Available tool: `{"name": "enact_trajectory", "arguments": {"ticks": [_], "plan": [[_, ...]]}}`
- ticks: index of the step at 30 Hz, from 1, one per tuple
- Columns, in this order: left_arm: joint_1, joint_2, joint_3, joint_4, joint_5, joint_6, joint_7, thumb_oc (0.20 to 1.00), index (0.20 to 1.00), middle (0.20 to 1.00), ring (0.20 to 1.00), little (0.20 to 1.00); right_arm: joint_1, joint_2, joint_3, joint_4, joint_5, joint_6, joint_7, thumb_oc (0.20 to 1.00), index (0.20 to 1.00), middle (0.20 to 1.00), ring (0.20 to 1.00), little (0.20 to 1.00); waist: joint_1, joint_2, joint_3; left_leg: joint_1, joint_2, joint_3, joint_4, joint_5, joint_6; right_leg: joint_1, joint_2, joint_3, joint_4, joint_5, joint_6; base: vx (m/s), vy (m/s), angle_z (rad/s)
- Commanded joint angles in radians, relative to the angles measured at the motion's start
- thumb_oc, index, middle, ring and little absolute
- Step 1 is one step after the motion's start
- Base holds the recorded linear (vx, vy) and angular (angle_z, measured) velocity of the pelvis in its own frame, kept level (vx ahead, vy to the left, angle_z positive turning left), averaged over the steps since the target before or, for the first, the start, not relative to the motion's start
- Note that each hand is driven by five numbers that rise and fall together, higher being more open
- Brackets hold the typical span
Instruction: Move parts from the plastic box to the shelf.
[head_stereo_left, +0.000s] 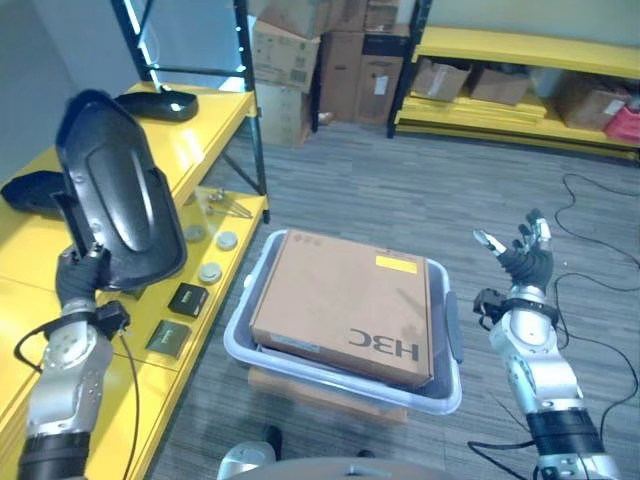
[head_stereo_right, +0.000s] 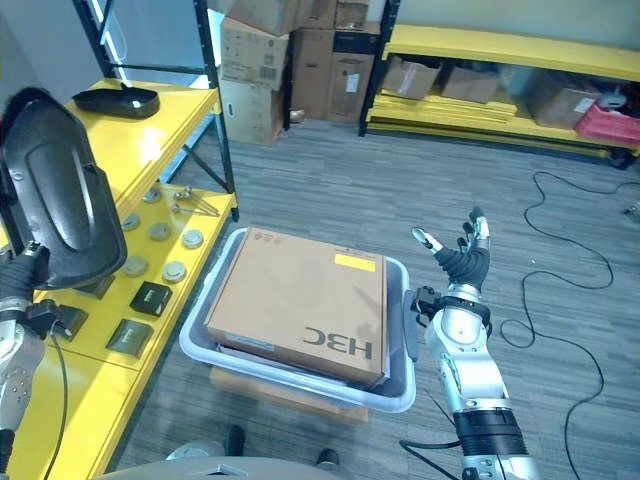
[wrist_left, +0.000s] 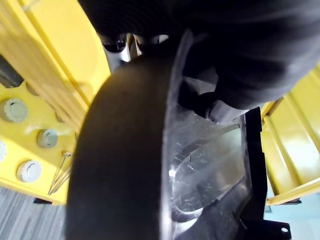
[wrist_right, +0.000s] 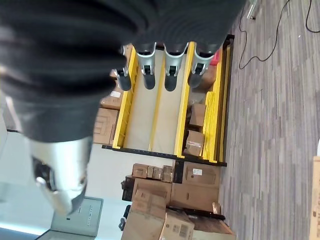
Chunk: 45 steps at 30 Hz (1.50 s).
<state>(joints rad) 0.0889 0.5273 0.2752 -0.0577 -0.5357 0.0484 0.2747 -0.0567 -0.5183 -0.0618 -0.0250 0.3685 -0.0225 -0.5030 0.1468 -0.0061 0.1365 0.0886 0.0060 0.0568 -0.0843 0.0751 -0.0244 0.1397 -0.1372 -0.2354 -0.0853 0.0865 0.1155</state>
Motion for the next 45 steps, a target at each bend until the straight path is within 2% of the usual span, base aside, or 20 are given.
{"name": "enact_trajectory", "arguments": {"ticks": [1, 3, 4, 6, 7, 10, 14, 16, 17, 18, 20, 22, 25, 26, 28, 30, 33, 41, 43, 45], "plan": [[-0.085, 0.058, 0.040, -0.071, 0.000, -0.142, -0.026, 0.200, 0.200, 0.200, 0.200, 0.200, -0.056, -0.026, -0.012, -0.080, 0.015, -0.069, 0.006, 1.000, 1.000, 1.000, 1.000, 1.000, 0.012, 0.015, -0.044, -0.009, 0.007, -0.037, 0.027, -0.057, 0.007, -0.015, -0.042, -0.047, 0.064, -0.050, 0.056, -0.02, 0.001, 0.11], [-0.084, 0.072, 0.048, -0.084, 0.003, -0.141, -0.027, 0.200, 0.200, 0.200, 0.200, 0.200, -0.050, -0.023, -0.015, -0.090, 0.026, -0.069, 0.012, 1.000, 1.000, 1.000, 1.000, 1.000, 0.011, 0.017, -0.040, -0.019, -0.003, -0.079, 0.029, -0.052, 0.017, -0.031, -0.032, -0.017, 0.115, -0.078, 0.052, -0.05, -0.028, 0.12], [-0.093, 0.074, 0.036, -0.082, -0.007, -0.147, -0.056, 0.200, 0.200, 0.200, 0.200, 0.200, -0.030, -0.028, -0.027, -0.100, 0.032, -0.073, -0.010, 1.000, 1.000, 1.000, 1.000, 1.000, -0.008, 0.019, -0.034, -0.033, -0.015, -0.128, 0.033, -0.042, 0.027, -0.055, 0.004, 0.045, 0.166, -0.107, 0.033, -0.06, -0.056, 0.28], [-0.107, 0.071, 0.019, -0.079, -0.011, -0.153, -0.077, 0.200, 0.200, 0.200, 0.200, 0.200, -0.003, -0.035, -0.047, -0.115, 0.041, -0.080, -0.018, 1.000, 1.000, 1.000, 1.000, 1.000, -0.031, 0.020, -0.034, -0.048, -0.025, -0.179, 0.034, -0.032, 0.034, -0.077, 0.045, 0.109, 0.203, -0.129, 0.014, -0.06, -0.060, 1.05], [-0.133, 0.066, -0.014, -0.076, -0.009, -0.158, -0.072, 0.200, 0.200, 0.200, 0.200, 0.200, 0.034, -0.035, -0.073, -0.122, 0.046, -0.105, -0.006, 1.000, 1.000, 1.000, 1.000, 1.000, -0.059, 0.018, -0.031, -0.060, -0.041, -0.246, 0.029, -0.018, 0.039, -0.096, 0.082, 0.158, 0.242, -0.158, -0.006, -0.10, -0.086, 1.96], [-0.123, 0.054, -0.044, -0.075, -0.031, -0.195, -0.061, 0.200, 0.200, 0.200, 0.200, 0.200, 0.040, -0.036, -0.084, -0.085, 0.040, -0.146, 0.032, 1.000, 1.000, 1.000, 1.000, 1.000, -0.039, 0.013, -0.011, -0.098, -0.054, -0.312, 0.026, 0.012, 0.025, -0.105, 0.114, 0.101, 0.272, -0.196, -0.044, -0.17, -0.146, 2.09], [-0.073, 0.032, -0.024, -0.102, -0.043, -0.212, -0.087, 0.200, 0.200, 0.200, 0.200, 0.200, 0.021, -0.046, -0.084, -0.081, 0.032, -0.134, 0.049, 1.000, 1.000, 1.000, 1.000, 1.000, -0.014, 0.014, 0.011, -0.130, -0.059, -0.339, 0.024, 0.043, 0.001, -0.090, 0.138, 0.064, 0.265, -0.208, -0.064, -0.14, -0.107, 1.27], [-0.031, 0.026, 0.004, -0.117, -0.089, -0.214, -0.135, 0.200, 0.200, 0.200, 0.200, 0.200, 0.026, -0.047, -0.082, -0.095, 0.020, -0.118, 0.042, 1.000, 1.000, 1.000, 1.000, 1.000, -0.002, 0.017, 0.028, -0.179, -0.049, -0.281, 0.032, 0.065, -0.021, -0.079, 0.149, 0.029, 0.251, -0.204, -0.067, -0.19, -0.090, 1.03], [-0.008, 0.006, 0.020, -0.134, -0.096, -0.198, -0.163, 0.200, 0.200, 0.200, 0.200, 0.200, 0.052, -0.038, -0.089, -0.118, 0.018, -0.106, 0.037, 1.000, 1.000, 1.000, 1.000, 1.000, -0.019, 0.017, 0.034, -0.229, -0.010, -0.149, 0.061, 0.072, -0.039, -0.067, 0.149, -0.014, 0.230, -0.191, -0.063, -0.22, -0.062, 1.22], [0.001, -0.005, 0.017, -0.137, -0.089, -0.195, -0.156, 0.200, 0.200, 0.200, 0.200, 0.200, 0.059, -0.026, -0.081, -0.131, 0.017, -0.096, 0.042, 1.000, 1.000, 1.000, 1.000, 1.000, -0.030, 0.009, 0.036, -0.247, 0.023, -0.089, 0.106, 0.066, -0.048, -0.068, 0.142, -0.032, 0.221, -0.184, -0.064, -0.18, -0.032, 1.28], [0.005, -0.008, 0.013, -0.140, -0.089, -0.198, -0.150, 0.200, 0.200, 0.200, 0.200, 0.200, 0.058, -0.024, -0.078, -0.132, 0.019, -0.097, 0.044, 1.000, 1.000, 1.000, 1.000, 1.000, -0.032, 0.006, 0.035, -0.255, 0.034, -0.084, 0.126, 0.066, -0.046, -0.075, 0.138, -0.037, 0.214, -0.174, -0.065, -0.14, 0.023, 1.41], [0.020, -0.016, 0.008, -0.156, -0.083, -0.209, -0.117, 0.200, 0.200, 0.200, 0.200, 0.200, 0.045, -0.025, -0.062, -0.122, 0.030, -0.110, 0.060, 1.000, 1.000, 1.000, 1.000, 1.000, -0.036, -0.012, 0.040, -0.260, 0.052, -0.070, 0.196, 0.033, -0.041, -0.081, 0.117, -0.043, 0.193, -0.152, -0.064, -0.18, 0.062, 0.67], [0.024, -0.033, 0.007, -0.165, -0.088, -0.212, -0.109, 0.200, 0.200, 0.200, 0.200, 0.200, 0.033, -0.033, -0.052, -0.087, 0.052, -0.137, 0.063, 1.000, 1.000, 1.000, 1.000, 1.000, -0.051, -0.034, 0.045, -0.207, 0.093, 0.043, 0.256, -0.036, -0.028, -0.076, 0.079, -0.098, 0.171, -0.130, -0.062, -0.11, 0.106, 0.56], [0.022, -0.029, 0.007, -0.162, -0.104, -0.208, -0.129, 0.200, 0.200, 0.200, 0.200, 0.200, 0.034, -0.032, -0.054, -0.075, 0.055, -0.146, 0.046, 1.000, 1.000, 1.000, 1.000, 1.000, -0.066, -0.032, 0.042, -0.161, 0.107, 0.115, 0.233, -0.049, -0.029, -0.068, 0.070, -0.137, 0.157, -0.122, -0.060, 0.06, 0.210, 1.63], [0.021, -0.026, -0.001, -0.162, -0.113, -0.196, -0.129, 0.200, 0.200, 0.200, 0.200, 0.200, 0.047, -0.014, -0.055, -0.065, 0.040, -0.155, 0.033, 1.000, 1.000, 1.000, 1.000, 1.000, -0.079, -0.013, 0.027, -0.100, 0.105, 0.180, 0.118, -0.027, -0.053, -0.038, 0.073, -0.169, 0.134, -0.129, -0.045, 0.12, 0.218, 1.68], [0.019, -0.027, -0.009, -0.156, -0.115, -0.193, -0.127, 0.200, 0.200, 0.200, 0.200, 0.200, 0.047, -0.008, -0.053, -0.062, 0.034, -0.151, 0.028, 1.000, 1.000, 1.000, 1.000, 1.000, -0.079, -0.011, 0.024, -0.087, 0.101, 0.193, 0.087, -0.012, -0.058, -0.027, 0.070, -0.180, 0.128, -0.130, -0.041, 0.06, 0.158, 1.27], [0.021, -0.027, -0.014, -0.147, -0.113, -0.189, -0.115, 0.200, 0.200, 0.200, 0.200, 0.200, 0.023, -0.003, -0.047, -0.039, 0.039, -0.149, 0.041, 1.000, 1.000, 1.000, 1.000, 1.000, -0.055, -0.004, 0.020, -0.094, 0.066, 0.161, 0.047, 0.017, -0.046, -0.030, 0.060, -0.195, 0.124, -0.115, -0.034, 0.01, 0.213, 0.83], [0.075, -0.024, 0.025, -0.170, -0.131, -0.189, -0.173, 0.200, 0.200, 0.200, 0.200, 0.200, -0.004, -0.004, -0.025, -0.058, 0.039, -0.138, 0.019, 1.000, 1.000, 1.000, 1.000, 1.000, 0.003, 0.002, 0.016, -0.076, 0.007, 0.096, 0.055, -0.028, -0.011, -0.036, 0.005, -0.193, 0.158, -0.117, 0.000, 0.09, 0.230, 0.11], [0.065, -0.005, 0.029, -0.174, -0.138, -0.184, -0.186, 0.200, 0.200, 0.200, 0.200, 0.200, -0.007, -0.001, -0.021, -0.052, 0.037, -0.153, 0.009, 1.000, 1.000, 1.000, 1.000, 1.000, 0.010, 0.008, 0.019, -0.080, -0.009, 0.091, 0.078, -0.047, 0.012, -0.051, -0.029, -0.186, 0.232, -0.129, 0.016, 0.09, 0.293, -0.04], [0.026, 0.010, 0.001, -0.170, -0.122, -0.181, -0.179, 0.200, 0.200, 0.200, 0.200, 0.200, -0.001, 0.017, -0.018, -0.046, 0.034, -0.197, -0.013, 1.000, 1.000, 1.000, 1.000, 1.000, -0.008, 0.023, 0.044, -0.086, -0.044, 0.061, 0.108, -0.069, 0.062, -0.141, -0.110, -0.118, 0.478, -0.048, 0.048, 0.08, 0.345, -0.07]]}}
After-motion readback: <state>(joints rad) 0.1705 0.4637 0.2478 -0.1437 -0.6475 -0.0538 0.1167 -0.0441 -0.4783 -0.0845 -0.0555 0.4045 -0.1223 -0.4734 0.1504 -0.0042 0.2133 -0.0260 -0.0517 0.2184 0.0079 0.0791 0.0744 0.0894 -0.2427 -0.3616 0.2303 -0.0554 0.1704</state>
